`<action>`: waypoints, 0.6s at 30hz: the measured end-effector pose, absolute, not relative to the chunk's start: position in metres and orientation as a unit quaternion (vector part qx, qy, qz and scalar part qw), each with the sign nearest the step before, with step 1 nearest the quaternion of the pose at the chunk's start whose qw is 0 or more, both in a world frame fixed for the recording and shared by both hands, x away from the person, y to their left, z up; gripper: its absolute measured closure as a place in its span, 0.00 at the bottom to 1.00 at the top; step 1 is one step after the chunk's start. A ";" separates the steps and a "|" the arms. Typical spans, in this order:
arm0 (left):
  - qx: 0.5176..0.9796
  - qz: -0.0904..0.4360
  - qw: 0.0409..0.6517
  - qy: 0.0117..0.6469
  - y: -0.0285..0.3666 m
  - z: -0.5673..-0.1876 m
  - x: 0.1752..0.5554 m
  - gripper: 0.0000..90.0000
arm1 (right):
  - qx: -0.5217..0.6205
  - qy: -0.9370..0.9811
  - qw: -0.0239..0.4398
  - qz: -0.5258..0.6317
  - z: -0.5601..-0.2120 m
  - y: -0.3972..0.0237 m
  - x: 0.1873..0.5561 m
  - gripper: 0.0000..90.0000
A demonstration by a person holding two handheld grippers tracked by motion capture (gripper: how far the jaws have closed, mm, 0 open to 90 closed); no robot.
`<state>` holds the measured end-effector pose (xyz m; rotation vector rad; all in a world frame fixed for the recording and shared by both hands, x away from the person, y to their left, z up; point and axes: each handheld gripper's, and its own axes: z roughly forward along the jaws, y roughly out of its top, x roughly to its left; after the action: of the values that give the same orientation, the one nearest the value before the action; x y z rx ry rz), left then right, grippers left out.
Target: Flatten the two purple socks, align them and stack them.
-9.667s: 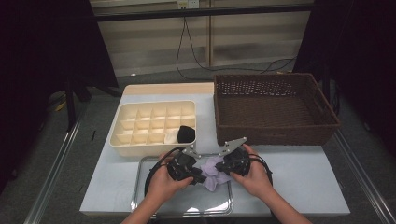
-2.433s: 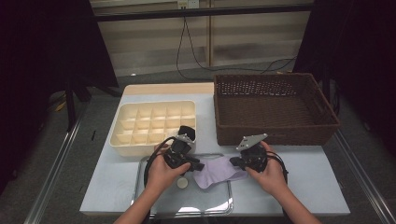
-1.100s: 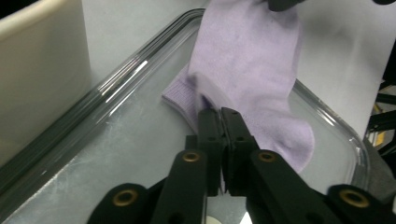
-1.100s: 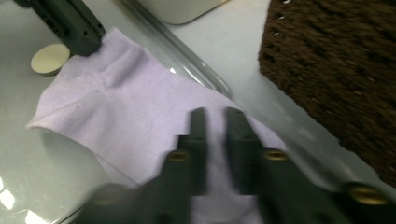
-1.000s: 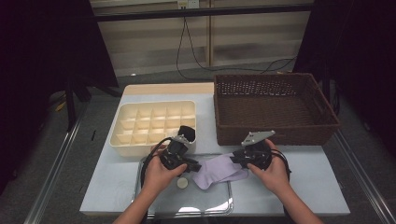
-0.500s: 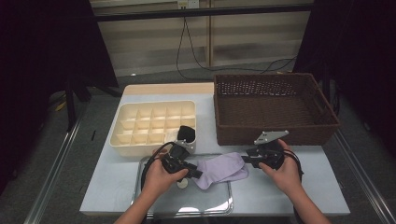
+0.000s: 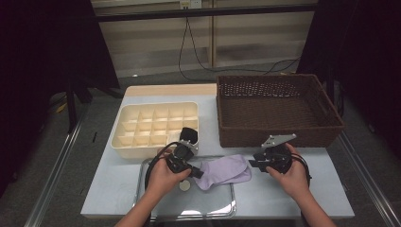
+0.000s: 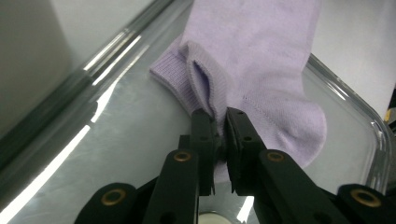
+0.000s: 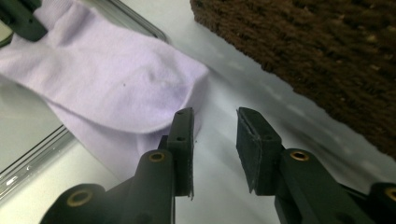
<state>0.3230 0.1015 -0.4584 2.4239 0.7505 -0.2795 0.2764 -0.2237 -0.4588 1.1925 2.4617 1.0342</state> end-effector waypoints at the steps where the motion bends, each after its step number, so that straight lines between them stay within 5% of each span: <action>1: 0.909 -0.104 0.289 0.283 0.102 -0.459 0.323 0.92 | 0.406 0.838 0.107 0.349 -0.460 -0.223 0.276 0.75; 11: 0.908 -0.098 0.293 0.282 0.101 -0.459 0.321 0.92 | 0.381 0.860 0.087 0.329 -0.473 -0.202 0.273 0.72; 15: 0.908 -0.098 0.291 0.284 0.101 -0.459 0.321 0.92 | 0.372 0.864 0.076 0.329 -0.471 -0.201 0.272 0.94; 18: 0.911 -0.096 0.288 0.280 0.100 -0.459 0.321 0.92 | 0.374 0.867 0.085 0.317 -0.467 -0.204 0.273 0.98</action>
<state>0.3206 0.1002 -0.4586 2.4315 0.7464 -0.2576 0.2731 -0.2039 -0.4668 1.1146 2.5866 0.9461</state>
